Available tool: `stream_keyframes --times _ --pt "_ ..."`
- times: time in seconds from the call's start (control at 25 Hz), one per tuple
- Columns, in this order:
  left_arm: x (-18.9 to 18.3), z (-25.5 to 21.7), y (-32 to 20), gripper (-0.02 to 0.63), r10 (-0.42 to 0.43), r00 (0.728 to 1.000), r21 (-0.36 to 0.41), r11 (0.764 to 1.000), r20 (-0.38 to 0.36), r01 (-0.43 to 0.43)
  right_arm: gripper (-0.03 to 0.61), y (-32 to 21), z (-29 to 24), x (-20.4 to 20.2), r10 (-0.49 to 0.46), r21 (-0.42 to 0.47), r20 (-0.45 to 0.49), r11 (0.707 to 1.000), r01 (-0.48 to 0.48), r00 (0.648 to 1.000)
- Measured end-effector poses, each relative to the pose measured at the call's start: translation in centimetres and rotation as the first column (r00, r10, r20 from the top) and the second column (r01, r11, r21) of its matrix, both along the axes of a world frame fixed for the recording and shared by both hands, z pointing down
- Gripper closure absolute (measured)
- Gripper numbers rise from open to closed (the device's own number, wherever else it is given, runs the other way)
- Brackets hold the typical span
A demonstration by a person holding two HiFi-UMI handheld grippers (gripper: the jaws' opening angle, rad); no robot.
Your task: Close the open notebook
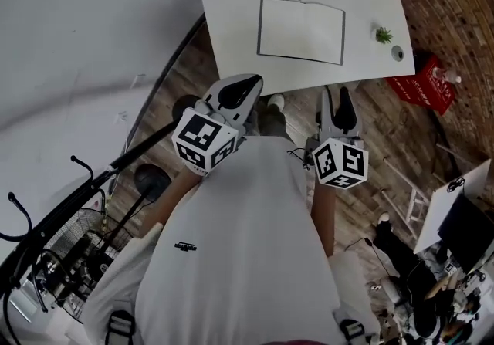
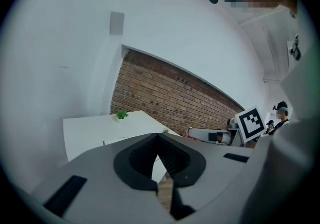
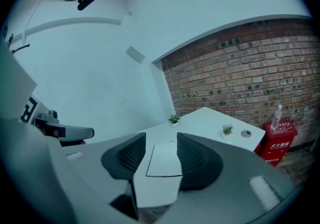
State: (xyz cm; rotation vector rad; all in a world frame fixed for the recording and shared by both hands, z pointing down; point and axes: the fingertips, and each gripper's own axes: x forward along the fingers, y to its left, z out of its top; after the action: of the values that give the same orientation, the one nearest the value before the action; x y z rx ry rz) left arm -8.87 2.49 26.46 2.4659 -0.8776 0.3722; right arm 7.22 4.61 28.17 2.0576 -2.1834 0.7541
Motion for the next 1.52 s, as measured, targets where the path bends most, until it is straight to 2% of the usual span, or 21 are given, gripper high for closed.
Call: stream_keyframes --times 0.4,0.96,1.52 --pt "5.2 2.5 -1.9 0.604 0.046 0.998 -0.045 0.998 0.032 -0.044 0.374 -1.7 3.8 5.0 0.037 -0.074 0.045 0.997 -0.034 0.998" --pt "10.0 8.0 -5.1 0.604 0.082 0.991 -0.104 0.992 0.109 -0.070 0.357 -4.7 9.9 9.2 0.058 -0.163 0.107 0.986 -0.040 0.993" --pt "11.3 15.1 -7.3 0.604 0.110 0.977 -0.185 0.980 0.184 -0.076 0.331 -6.7 16.4 10.3 0.076 -0.258 0.150 0.966 -0.035 0.986"
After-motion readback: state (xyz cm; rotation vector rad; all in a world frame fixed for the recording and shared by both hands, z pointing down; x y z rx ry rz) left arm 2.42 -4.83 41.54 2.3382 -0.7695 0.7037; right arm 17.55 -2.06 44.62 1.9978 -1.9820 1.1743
